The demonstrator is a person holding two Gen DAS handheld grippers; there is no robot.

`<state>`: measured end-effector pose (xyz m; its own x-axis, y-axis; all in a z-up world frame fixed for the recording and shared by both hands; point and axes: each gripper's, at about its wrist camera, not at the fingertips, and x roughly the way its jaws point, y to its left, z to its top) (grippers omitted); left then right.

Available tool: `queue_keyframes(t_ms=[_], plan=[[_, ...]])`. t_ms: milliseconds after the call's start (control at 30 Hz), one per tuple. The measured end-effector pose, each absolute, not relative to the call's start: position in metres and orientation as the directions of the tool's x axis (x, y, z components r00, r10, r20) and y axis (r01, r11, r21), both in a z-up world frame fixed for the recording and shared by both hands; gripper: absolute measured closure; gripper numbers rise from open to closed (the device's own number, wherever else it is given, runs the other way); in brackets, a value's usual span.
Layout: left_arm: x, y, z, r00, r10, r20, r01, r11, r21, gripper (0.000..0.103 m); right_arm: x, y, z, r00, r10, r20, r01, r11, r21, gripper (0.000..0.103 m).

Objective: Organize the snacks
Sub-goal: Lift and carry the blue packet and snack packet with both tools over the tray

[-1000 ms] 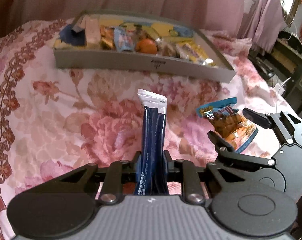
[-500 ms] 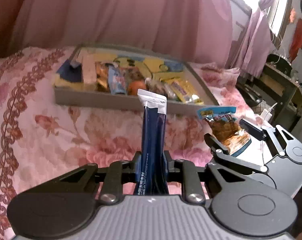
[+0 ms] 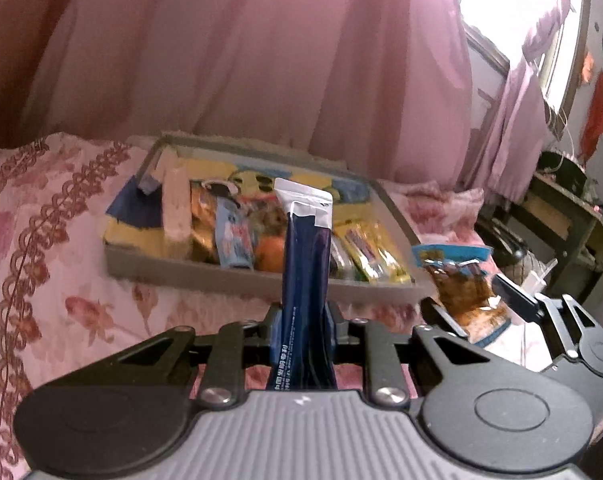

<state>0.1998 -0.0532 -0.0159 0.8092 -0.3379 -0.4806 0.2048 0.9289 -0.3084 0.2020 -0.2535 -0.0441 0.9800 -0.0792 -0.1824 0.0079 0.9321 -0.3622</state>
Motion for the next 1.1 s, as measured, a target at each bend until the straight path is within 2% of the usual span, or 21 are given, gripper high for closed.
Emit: queue_keyframes(t_ms=[200,533,833,1100], plan=[[0.224,-0.050,-0.008,0.832,-0.321,-0.453,0.194,0.932,-0.305,0.080,0.218,-0.263,-0.037,0.985,-0.097,-0.144,0.046,0.946,-0.321,0.035],[0.278,-0.046,0.013,0.891,-0.315,-0.326,0.180,0.906,-0.384,0.079,0.265,-0.265,-0.028,0.988,-0.115,-0.100,0.084,0.959,-0.270,0.035],[0.328,-0.021,-0.004,0.903,-0.301,-0.307,0.126,0.868,-0.480,0.079,0.315,-0.262,-0.034,0.980,-0.117,-0.160,0.079,0.971,-0.225,0.035],[0.351,-0.004,-0.018,0.887,-0.298,-0.352,0.090,0.861,-0.501,0.079,0.344,-0.262,-0.043,0.967,-0.102,-0.235,0.056,0.979,-0.194,0.035]])
